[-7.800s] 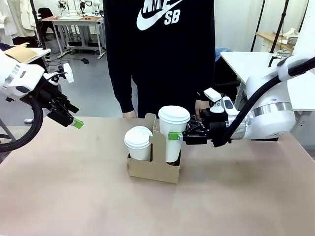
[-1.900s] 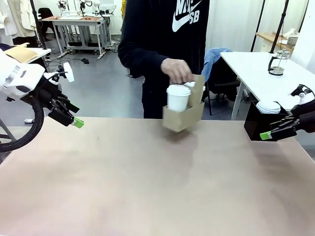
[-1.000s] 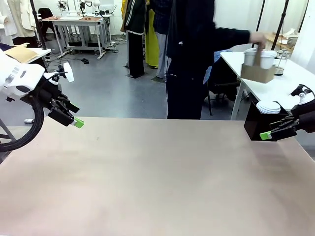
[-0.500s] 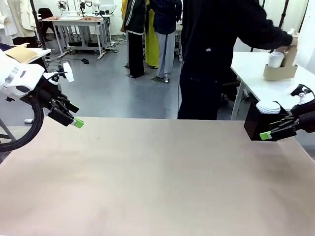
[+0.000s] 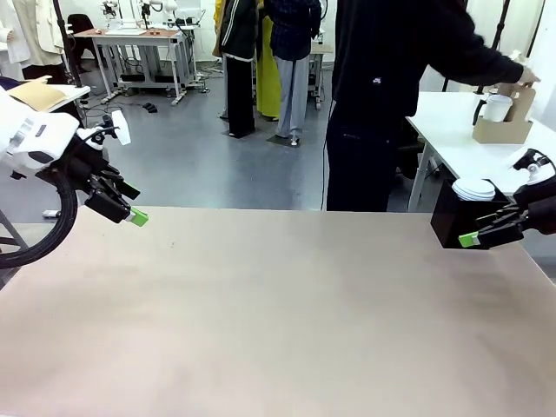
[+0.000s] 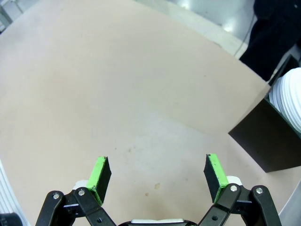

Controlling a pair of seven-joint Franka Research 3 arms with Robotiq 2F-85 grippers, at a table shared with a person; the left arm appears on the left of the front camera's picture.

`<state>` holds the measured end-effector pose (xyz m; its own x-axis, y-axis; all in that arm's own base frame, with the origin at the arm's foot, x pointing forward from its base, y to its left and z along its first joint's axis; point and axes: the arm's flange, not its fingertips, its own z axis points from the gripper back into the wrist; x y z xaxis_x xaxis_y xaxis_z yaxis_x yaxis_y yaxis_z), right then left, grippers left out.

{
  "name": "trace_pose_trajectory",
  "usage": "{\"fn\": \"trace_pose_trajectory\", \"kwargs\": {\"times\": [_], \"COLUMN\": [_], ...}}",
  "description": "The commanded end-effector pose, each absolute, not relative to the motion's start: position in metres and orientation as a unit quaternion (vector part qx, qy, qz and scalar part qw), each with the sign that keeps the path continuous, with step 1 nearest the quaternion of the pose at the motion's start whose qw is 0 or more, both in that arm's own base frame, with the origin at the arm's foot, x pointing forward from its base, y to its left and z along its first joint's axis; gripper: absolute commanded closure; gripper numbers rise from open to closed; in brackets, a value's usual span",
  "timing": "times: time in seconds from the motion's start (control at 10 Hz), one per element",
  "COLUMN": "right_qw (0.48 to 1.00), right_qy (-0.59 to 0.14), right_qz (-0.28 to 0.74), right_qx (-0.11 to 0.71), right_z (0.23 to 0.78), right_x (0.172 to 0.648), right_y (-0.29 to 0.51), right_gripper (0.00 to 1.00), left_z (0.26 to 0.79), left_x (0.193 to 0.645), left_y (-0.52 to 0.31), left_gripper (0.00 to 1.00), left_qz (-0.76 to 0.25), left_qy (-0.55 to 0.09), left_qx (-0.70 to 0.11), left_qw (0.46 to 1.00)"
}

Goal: Pour a drink into a cup and package it in a carrier.
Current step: Insert the held 600 ml Paper Cup into the Cup Carrier.

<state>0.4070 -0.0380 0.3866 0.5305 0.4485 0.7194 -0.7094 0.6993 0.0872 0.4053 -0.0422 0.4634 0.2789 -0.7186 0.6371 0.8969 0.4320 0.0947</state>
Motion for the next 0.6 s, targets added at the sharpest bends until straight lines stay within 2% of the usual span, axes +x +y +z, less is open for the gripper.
{"fn": "trace_pose_trajectory", "kwargs": {"times": [0.0,0.5], "right_qw": [0.852,0.852], "right_qy": [-0.348,-0.348], "right_qz": [0.346,0.346], "right_qx": [0.183,0.183], "right_z": [0.3866,0.3866], "right_x": [0.4063,0.4063], "right_y": [-0.0403,-0.0403], "right_gripper": [0.0,0.0], "left_z": [0.4631,0.4631], "left_x": [0.4072,0.4072], "left_y": [-0.0432,-0.0432], "left_gripper": [0.0,0.0], "left_qz": [-0.51,-0.51], "left_qy": [-0.315,-0.315], "left_qx": [-0.15,-0.15], "left_qw": [0.786,0.786]}}
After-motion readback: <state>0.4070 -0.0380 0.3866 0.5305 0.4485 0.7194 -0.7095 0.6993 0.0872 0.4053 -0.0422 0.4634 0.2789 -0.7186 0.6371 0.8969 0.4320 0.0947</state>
